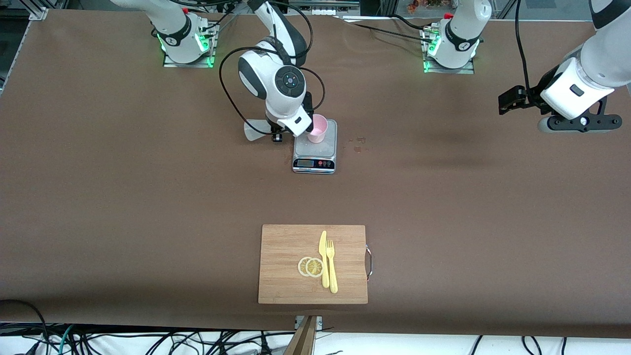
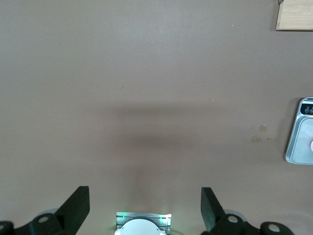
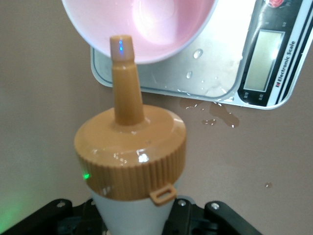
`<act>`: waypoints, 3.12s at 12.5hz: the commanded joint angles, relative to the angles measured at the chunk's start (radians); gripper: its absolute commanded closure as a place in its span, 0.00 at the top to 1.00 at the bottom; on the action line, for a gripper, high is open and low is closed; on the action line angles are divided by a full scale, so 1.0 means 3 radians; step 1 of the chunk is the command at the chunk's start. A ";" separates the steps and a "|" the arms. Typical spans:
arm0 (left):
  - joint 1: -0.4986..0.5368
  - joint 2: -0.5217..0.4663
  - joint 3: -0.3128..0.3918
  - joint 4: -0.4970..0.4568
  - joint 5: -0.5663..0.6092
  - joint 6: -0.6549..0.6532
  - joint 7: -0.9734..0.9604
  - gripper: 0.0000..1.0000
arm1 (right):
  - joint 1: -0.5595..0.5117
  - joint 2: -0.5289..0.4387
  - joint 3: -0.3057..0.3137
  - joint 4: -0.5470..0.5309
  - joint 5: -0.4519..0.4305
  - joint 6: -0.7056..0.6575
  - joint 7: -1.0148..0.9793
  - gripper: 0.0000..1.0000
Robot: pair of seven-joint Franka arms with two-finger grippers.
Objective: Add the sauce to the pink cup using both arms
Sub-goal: 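Carry the sauce bottle away from the scale with the right gripper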
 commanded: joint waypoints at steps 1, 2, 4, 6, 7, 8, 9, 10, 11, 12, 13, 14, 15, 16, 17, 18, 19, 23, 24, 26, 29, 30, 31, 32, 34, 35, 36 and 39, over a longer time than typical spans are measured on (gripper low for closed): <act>0.0020 -0.0001 -0.0002 0.0042 -0.0093 -0.0053 0.0037 1.00 | -0.0120 -0.0111 -0.0005 0.0022 -0.0017 -0.0051 -0.0018 0.00; 0.0015 -0.0001 -0.0002 0.0042 -0.0093 -0.0053 0.0036 1.00 | -0.0202 -0.0162 0.0000 0.0017 -0.0001 -0.0057 -0.0049 0.00; 0.0015 -0.0001 -0.0002 0.0042 -0.0093 -0.0053 0.0036 1.00 | -0.0365 -0.0305 0.0005 -0.0014 0.0182 -0.0082 -0.0217 0.00; 0.0015 -0.0001 -0.0002 0.0042 -0.0093 -0.0053 0.0036 1.00 | -0.0636 -0.0468 0.0066 -0.0034 0.0356 -0.0214 -0.0472 0.00; 0.0015 -0.0001 -0.0002 0.0042 -0.0093 -0.0053 0.0036 1.00 | -0.0840 -0.0545 0.0157 -0.0034 0.0438 -0.0311 -0.0590 0.00; 0.0015 -0.0001 -0.0002 0.0042 -0.0093 -0.0053 0.0036 1.00 | -0.1064 -0.0617 0.0254 -0.0034 0.0545 -0.0403 -0.0763 0.00; 0.0015 -0.0001 -0.0002 0.0042 -0.0093 -0.0053 0.0036 1.00 | -0.1284 -0.0683 0.0336 -0.0039 0.0652 -0.0495 -0.0942 0.00; 0.0015 -0.0001 -0.0002 0.0042 -0.0093 -0.0053 0.0036 1.00 | -0.1449 -0.0744 0.0378 -0.0034 0.0729 -0.0582 -0.1091 0.00; 0.0015 -0.0001 -0.0002 0.0042 -0.0093 -0.0053 0.0036 1.00 | -0.1597 -0.0791 0.0398 -0.0039 0.0796 -0.0664 -0.1254 0.00; 0.0015 -0.0001 -0.0002 0.0047 -0.0093 -0.0053 0.0031 1.00 | -0.1760 -0.0816 0.0404 -0.0039 0.0908 -0.0761 -0.1458 0.00; 0.0015 -0.0001 -0.0007 0.0047 -0.0093 -0.0053 0.0031 1.00 | -0.1934 -0.0827 0.0404 -0.0039 0.1020 -0.0858 -0.1688 0.00; 0.0015 -0.0001 -0.0007 0.0047 -0.0093 -0.0053 0.0036 1.00 | -0.2113 -0.0832 0.0449 -0.0039 0.1082 -0.0940 -0.1918 0.00; 0.0015 -0.0001 -0.0007 0.0047 -0.0093 -0.0053 0.0036 1.00 | -0.2307 -0.0837 0.0490 -0.0039 0.1149 -0.1007 -0.2123 0.00; 0.0010 -0.0001 -0.0007 0.0047 -0.0093 -0.0053 0.0031 1.00 | -0.2436 -0.0837 0.0496 -0.0044 0.1241 -0.1084 -0.2312 0.00; 0.0009 -0.0001 -0.0007 0.0047 -0.0093 -0.0053 0.0031 1.00 | -0.2574 -0.0827 0.0496 -0.0055 0.1317 -0.1130 -0.2507 0.01; 0.0009 -0.0001 -0.0007 0.0047 -0.0093 -0.0053 0.0031 1.00 | -0.2712 -0.0812 0.0496 -0.0060 0.1389 -0.1176 -0.2701 0.01; 0.0004 -0.0001 -0.0012 0.0047 -0.0093 -0.0053 0.0021 1.00 | -0.2865 -0.0776 0.0496 -0.0060 0.1476 -0.1257 -0.2905 0.01; -0.0021 -0.0001 -0.0012 0.0052 -0.0088 -0.0053 0.0006 1.00 | -0.3346 -0.0572 0.0491 -0.0060 0.1701 -0.1508 -0.3780 0.01; -0.0016 -0.0001 -0.0007 0.0052 -0.0088 -0.0053 0.0026 1.00 | -0.3418 -0.0475 0.0491 -0.0050 0.1793 -0.1544 -0.4005 0.01; -0.0016 -0.0001 -0.0007 0.0052 -0.0088 -0.0053 0.0016 1.00 | -0.3531 -0.0266 0.0465 -0.0004 0.1977 -0.1601 -0.4317 0.02; -0.0016 -0.0001 -0.0007 0.0052 -0.0088 -0.0053 0.0021 1.00 | -0.3674 0.0107 0.0460 0.0088 0.2289 -0.1606 -0.4727 0.02; -0.0016 -0.0001 -0.0007 0.0052 -0.0088 -0.0053 0.0021 1.00 | -0.3700 0.0225 0.0460 0.0119 0.2355 -0.1626 -0.4814 0.02; -0.0016 -0.0001 -0.0007 0.0052 -0.0088 -0.0053 0.0021 1.00 | -0.3720 0.0287 0.0460 0.0144 0.2407 -0.1677 -0.4830 0.02; -0.0016 -0.0001 -0.0007 0.0052 -0.0088 -0.0053 0.0026 1.00 | -0.3720 0.0298 0.0460 0.0155 0.2412 -0.1677 -0.4860 0.02; -0.0011 -0.0001 -0.0007 0.0052 -0.0088 -0.0053 0.0031 1.00 | -0.3736 0.0395 0.0460 0.0155 0.2478 -0.1683 -0.4947 0.03; -0.0011 -0.0001 -0.0007 0.0052 -0.0088 -0.0053 0.0031 1.00 | -0.3746 0.0441 0.0460 0.0155 0.2529 -0.1688 -0.5014 0.03; -0.0011 -0.0001 -0.0007 0.0052 -0.0088 -0.0053 0.0021 1.00 | -0.3746 0.0477 0.0460 0.0155 0.2576 -0.1693 -0.5060 0.03; -0.0016 -0.0001 -0.0007 0.0057 -0.0088 -0.0053 0.0026 1.00 | -0.3772 0.0625 0.0460 0.0170 0.2718 -0.1693 -0.5203 0.07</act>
